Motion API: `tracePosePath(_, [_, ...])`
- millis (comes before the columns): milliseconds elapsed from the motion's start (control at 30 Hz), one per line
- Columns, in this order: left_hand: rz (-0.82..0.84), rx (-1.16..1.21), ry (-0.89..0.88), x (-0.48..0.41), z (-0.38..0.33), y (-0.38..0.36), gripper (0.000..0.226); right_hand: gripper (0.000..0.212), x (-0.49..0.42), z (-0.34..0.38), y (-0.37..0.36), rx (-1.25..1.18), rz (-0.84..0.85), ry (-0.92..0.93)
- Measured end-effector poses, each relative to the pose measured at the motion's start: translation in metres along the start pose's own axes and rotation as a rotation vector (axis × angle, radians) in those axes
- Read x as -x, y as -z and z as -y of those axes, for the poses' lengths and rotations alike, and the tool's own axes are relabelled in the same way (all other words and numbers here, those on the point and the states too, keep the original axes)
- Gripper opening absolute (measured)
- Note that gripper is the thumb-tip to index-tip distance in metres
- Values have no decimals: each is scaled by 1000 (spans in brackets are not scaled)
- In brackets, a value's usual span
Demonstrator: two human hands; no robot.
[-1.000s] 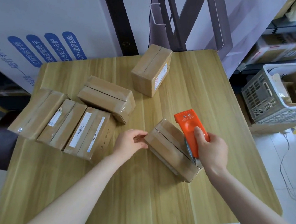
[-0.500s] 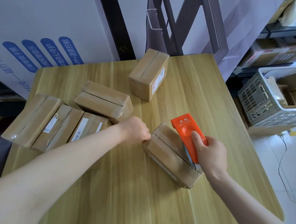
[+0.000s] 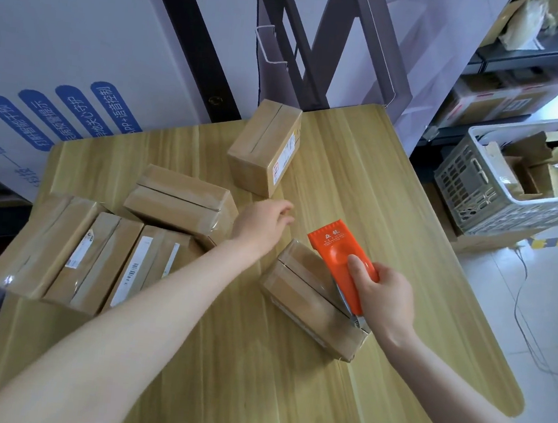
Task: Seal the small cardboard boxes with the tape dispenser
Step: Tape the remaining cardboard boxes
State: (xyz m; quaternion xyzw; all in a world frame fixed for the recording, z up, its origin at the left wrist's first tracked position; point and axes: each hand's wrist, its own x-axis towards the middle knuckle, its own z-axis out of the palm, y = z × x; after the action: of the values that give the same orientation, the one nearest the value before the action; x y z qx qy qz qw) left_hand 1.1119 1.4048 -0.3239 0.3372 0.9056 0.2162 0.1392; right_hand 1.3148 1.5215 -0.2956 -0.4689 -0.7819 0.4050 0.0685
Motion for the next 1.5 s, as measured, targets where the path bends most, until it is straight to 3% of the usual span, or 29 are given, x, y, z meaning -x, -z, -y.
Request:
tracePosePath(67, [99,147,-2,6,-18,-19,28,47,1,-1,-1,-10,-14,-10])
tracePosePath(133, [178,97,7,28,-32,-45,28,46,2,-2,0,-28,-17,-11])
tracePosePath(267, [-31,-181,127,53,-34,-66,32,46,2,-3,5,-134,12,-21])
tracePosePath(367, [-116,-145,374,66,-14,-53,33,49,0,0,18,-262,-21,3])
tracePosePath(433, [-242,-104,545,87,5,-41,41,45,3,2,28,-366,53,30])
tracePosePath(533, [-366,-144,685,120,20,-30,29,30,7,9,39,-443,179,79])
tracePosePath(600, [-413,-144,673,128,18,-24,26,24,8,15,45,-443,207,112])
tracePosePath(667, [-429,-59,552,125,4,-11,33,24,9,19,52,-416,228,159])
tracePosePath(733, [-421,300,421,113,-18,10,22,19,11,23,59,-377,257,212])
tracePosePath(800, [-274,821,425,98,-44,34,20,16,13,27,66,-349,291,266])
tracePosePath(900, [141,1275,525,82,-69,60,56,16,15,32,73,-300,340,320])
tracePosePath(967, [307,1340,496,82,-75,70,62,15,16,34,78,-267,354,344])
tracePosePath(1033, [346,1370,485,85,-78,75,52,14,16,34,82,-249,365,360])
tracePosePath(1167, [275,1366,432,92,-75,78,25,14,15,33,87,-198,382,398])
tracePosePath(1300, [202,1317,338,98,-72,86,17,18,12,34,90,-109,344,450])
tracePosePath(1400, [148,1260,295,100,-75,90,27,21,12,35,92,-113,352,449])
tracePosePath(1500, [121,1326,399,99,-77,87,36,34,13,42,91,-402,425,288])
